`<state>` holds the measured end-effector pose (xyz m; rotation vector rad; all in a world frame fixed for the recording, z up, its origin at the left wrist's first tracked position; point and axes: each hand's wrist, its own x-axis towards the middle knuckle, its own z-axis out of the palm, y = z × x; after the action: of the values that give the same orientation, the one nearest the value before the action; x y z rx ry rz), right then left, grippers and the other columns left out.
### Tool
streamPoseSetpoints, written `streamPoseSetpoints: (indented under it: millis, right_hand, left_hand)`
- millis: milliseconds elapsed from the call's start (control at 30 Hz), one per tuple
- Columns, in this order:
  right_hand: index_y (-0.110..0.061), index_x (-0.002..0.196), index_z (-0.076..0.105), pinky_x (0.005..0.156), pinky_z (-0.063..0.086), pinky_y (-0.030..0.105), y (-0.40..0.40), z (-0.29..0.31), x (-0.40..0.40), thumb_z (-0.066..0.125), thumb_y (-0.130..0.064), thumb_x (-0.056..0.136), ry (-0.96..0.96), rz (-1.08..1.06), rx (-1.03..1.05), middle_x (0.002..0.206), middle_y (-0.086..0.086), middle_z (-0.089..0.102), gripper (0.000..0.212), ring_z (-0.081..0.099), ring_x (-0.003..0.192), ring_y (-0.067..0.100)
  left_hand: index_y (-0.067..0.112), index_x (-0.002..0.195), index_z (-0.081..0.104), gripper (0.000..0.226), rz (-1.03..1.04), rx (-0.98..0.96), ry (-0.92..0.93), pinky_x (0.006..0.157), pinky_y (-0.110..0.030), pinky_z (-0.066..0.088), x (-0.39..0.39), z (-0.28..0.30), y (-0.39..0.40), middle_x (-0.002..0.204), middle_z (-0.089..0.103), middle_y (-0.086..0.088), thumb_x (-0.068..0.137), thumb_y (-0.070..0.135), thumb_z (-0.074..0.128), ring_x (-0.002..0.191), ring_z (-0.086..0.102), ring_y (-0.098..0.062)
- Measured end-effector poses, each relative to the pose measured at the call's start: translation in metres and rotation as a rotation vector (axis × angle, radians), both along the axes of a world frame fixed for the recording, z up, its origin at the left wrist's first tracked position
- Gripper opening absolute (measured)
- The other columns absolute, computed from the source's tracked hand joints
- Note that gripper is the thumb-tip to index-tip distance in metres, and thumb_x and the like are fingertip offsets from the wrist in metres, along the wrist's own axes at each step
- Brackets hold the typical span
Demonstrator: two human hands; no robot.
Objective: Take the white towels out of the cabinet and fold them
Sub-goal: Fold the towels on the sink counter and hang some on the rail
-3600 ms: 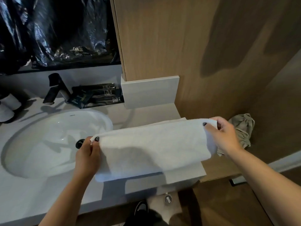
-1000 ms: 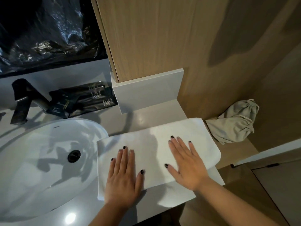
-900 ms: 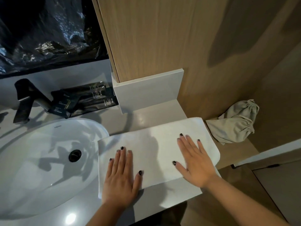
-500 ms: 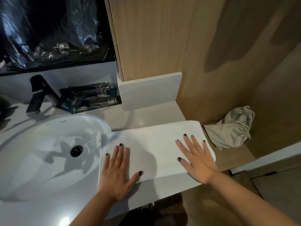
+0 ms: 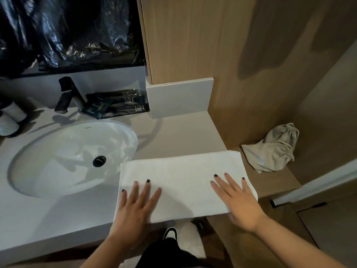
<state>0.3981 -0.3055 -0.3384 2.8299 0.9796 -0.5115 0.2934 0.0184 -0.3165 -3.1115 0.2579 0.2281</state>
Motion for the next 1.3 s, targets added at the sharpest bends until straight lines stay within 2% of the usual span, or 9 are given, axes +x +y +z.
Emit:
streamPoseSetpoints:
  millis: [100,167,300,467,600,733,1033,1200,1300]
  right_hand:
    - [-0.035,0.156,0.001,0.121,0.004,0.046,-0.009,0.010,0.006,0.054,-0.018,0.090,0.045,-0.010,0.070,0.160,-0.015,-0.013,0.087,-0.018,0.148,0.013]
    - [-0.039,0.153,0.023,0.120,0.019,0.038,-0.015,0.019,0.016,0.057,-0.021,0.090,0.085,-0.074,0.146,0.162,-0.015,0.011,0.074,0.012,0.150,0.012]
    - [-0.041,0.121,0.060,0.086,0.050,0.026,-0.017,0.041,0.043,0.053,-0.027,0.090,0.198,-0.230,0.265,0.129,-0.014,0.062,0.035,0.059,0.115,0.015]
    - [-0.024,0.073,0.068,0.060,0.038,0.025,-0.015,0.050,0.079,0.067,-0.018,0.084,0.329,-0.489,0.514,0.072,-0.005,0.064,0.012,0.061,0.076,0.019]
    - [-0.020,0.081,0.068,0.060,0.040,0.019,-0.015,0.050,0.093,0.073,-0.015,0.084,0.390,-0.647,0.684,0.079,-0.004,0.065,0.008,0.060,0.078,0.013]
    - [-0.018,0.100,0.065,0.076,0.055,0.033,-0.024,0.033,0.095,0.071,-0.023,0.089,0.394,-0.866,0.813,0.098,0.000,0.068,0.013,0.064,0.093,0.017]
    - [-0.019,0.106,0.043,0.052,0.042,0.025,-0.007,0.008,0.107,0.045,-0.041,0.100,0.066,-0.842,0.581,0.086,-0.004,0.056,0.022,0.056,0.075,0.009]
    - [-0.014,0.101,0.048,0.064,0.055,0.043,-0.007,0.005,0.107,0.054,-0.035,0.097,0.030,-0.872,0.556,0.081,0.006,0.060,0.023,0.061,0.073,0.017]
    - [-0.014,0.098,0.049,0.067,0.057,0.047,0.000,0.013,0.104,0.059,-0.031,0.093,0.018,-0.896,0.552,0.082,0.006,0.060,0.021,0.062,0.076,0.025]
  left_hand:
    - [0.018,0.131,0.064,0.063,-0.011,-0.077,-0.014,0.085,-0.059,0.055,-0.002,0.011,0.009,0.137,0.059,-0.013,0.071,0.027,0.081,0.119,0.060,-0.042]
    - [0.018,0.130,0.065,0.051,0.039,-0.183,-0.036,0.089,-0.053,0.056,0.001,0.018,0.018,0.139,0.057,-0.007,0.079,0.010,0.063,0.122,0.060,-0.034]
    - [0.036,0.104,0.072,0.027,0.165,-0.274,-0.004,0.065,-0.031,0.054,0.021,0.033,0.045,0.093,0.075,0.002,0.094,0.035,0.048,0.082,0.071,-0.028]
    - [0.030,0.080,0.070,0.015,0.367,-0.586,0.217,0.068,-0.032,0.050,0.053,0.027,0.082,0.073,0.069,0.005,0.089,0.042,0.067,0.070,0.064,-0.013]
    - [0.025,0.072,0.070,0.018,0.501,-0.721,0.131,0.061,-0.028,0.045,0.067,0.013,0.092,0.068,0.067,0.003,0.085,0.037,0.073,0.067,0.063,-0.017]
    - [0.020,0.068,0.060,0.031,0.634,-0.867,-0.066,0.058,-0.032,0.043,0.070,0.002,0.089,0.062,0.060,0.004,0.078,0.050,0.066,0.062,0.055,-0.016]
    - [0.009,0.094,0.055,0.023,0.519,-0.610,-0.127,0.063,-0.040,0.051,0.102,-0.012,0.087,0.072,0.066,-0.016,0.097,0.032,0.057,0.071,0.065,-0.039]
    - [0.013,0.089,0.059,0.034,0.604,-0.474,0.107,0.068,-0.034,0.045,0.131,-0.009,0.090,0.078,0.064,-0.007,0.096,0.045,0.052,0.085,0.065,-0.036]
    - [0.023,0.099,0.057,0.035,0.548,-0.107,0.147,0.070,-0.035,0.046,0.139,0.006,0.085,0.091,0.067,-0.002,0.094,0.055,0.042,0.090,0.066,-0.029]
